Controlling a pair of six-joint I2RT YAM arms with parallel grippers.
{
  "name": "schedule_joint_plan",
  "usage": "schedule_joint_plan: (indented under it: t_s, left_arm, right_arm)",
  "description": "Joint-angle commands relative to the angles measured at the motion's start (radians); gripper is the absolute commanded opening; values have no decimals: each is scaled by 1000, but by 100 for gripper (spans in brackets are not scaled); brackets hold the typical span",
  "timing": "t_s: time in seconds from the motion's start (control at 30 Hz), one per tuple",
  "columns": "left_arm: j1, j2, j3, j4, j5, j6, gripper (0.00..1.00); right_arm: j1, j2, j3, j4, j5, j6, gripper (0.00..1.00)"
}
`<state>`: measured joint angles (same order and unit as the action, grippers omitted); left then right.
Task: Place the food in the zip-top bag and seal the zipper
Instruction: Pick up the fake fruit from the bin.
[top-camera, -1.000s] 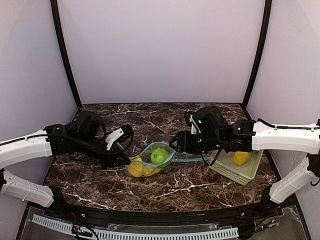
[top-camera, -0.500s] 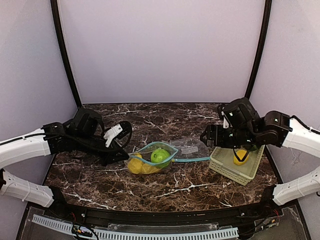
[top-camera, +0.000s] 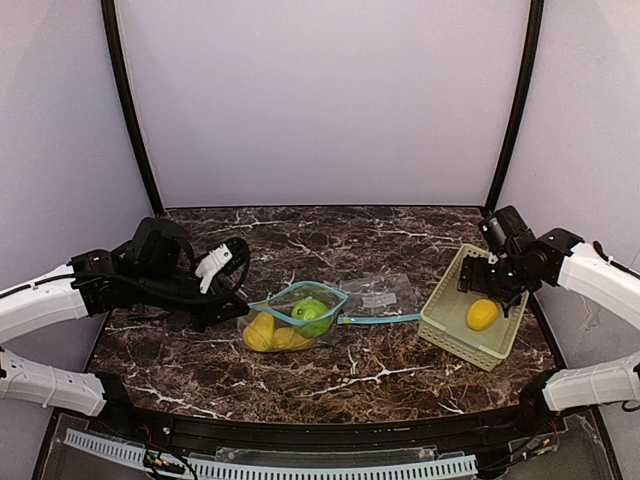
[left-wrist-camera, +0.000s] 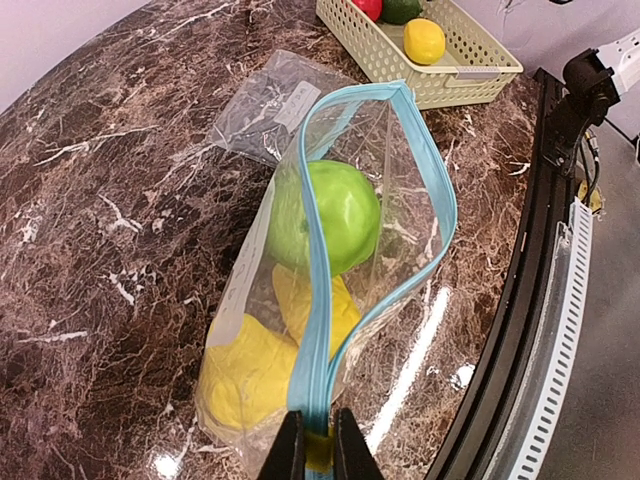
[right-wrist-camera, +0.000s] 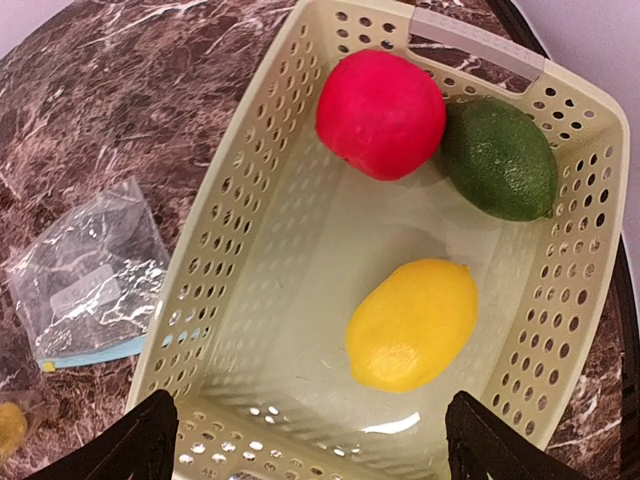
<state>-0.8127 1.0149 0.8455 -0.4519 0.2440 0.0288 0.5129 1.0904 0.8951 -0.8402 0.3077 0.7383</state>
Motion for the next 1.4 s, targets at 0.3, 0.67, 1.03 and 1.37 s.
schedule_joint_plan:
  t_s: [0.3, 0.67, 1.03, 1.37]
  left_arm:
    - [-5, -20, -17, -13, -24, -9, 1]
    - [-5, -12, -17, -16, -35, -6, 1]
    - [-4, 1, -16, -19, -35, -4, 1]
    - [-5, 9, -13, -21, -26, -4, 1]
  right_arm:
    - [-308, 231, 23, 297, -148, -222, 83]
    - [-400, 413, 89, 377, -198, -281, 80]
    - [-412, 519, 136, 380, -152, -287, 80]
    - [-413, 554, 148, 383, -127, -293, 77]
